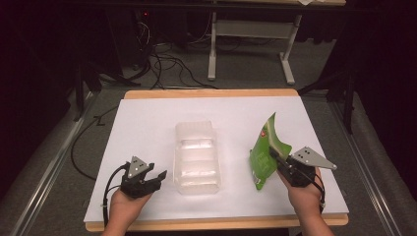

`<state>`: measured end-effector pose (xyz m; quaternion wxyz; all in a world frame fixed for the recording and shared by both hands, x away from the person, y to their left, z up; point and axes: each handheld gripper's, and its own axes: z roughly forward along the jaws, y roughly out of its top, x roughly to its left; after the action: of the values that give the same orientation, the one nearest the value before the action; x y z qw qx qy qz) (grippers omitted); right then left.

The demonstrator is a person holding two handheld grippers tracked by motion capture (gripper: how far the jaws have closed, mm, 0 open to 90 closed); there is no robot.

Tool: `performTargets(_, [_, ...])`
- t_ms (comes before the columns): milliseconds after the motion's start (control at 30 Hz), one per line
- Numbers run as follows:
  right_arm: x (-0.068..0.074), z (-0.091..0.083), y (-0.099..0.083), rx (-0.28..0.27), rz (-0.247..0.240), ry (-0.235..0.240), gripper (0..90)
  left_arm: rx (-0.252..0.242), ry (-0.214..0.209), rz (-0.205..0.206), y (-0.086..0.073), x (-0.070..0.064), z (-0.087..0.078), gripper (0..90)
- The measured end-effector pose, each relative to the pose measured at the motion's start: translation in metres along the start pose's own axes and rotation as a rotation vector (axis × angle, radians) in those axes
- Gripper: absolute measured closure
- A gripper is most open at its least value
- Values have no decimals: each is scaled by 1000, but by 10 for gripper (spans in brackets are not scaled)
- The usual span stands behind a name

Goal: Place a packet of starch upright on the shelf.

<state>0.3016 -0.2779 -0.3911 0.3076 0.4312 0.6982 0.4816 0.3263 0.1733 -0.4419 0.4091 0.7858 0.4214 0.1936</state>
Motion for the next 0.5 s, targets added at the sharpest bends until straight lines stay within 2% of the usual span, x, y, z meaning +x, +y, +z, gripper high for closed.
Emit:
performTargets(67, [-2,-1,2,2,-17,0,900,-6,8,-6,0,0,0,469])
performTargets(100, [-4,-2,3,6,-11,4,900,-2,-1,-15,0,1,-1,480])
performTargets(367, [-11,-1,7,11,-10,10,900,-4,6,-20,0,3,0,484])
performTargets(500, [-15,-2,7,20,15,-27,900,-10,10,-29,0,3,-1,485])
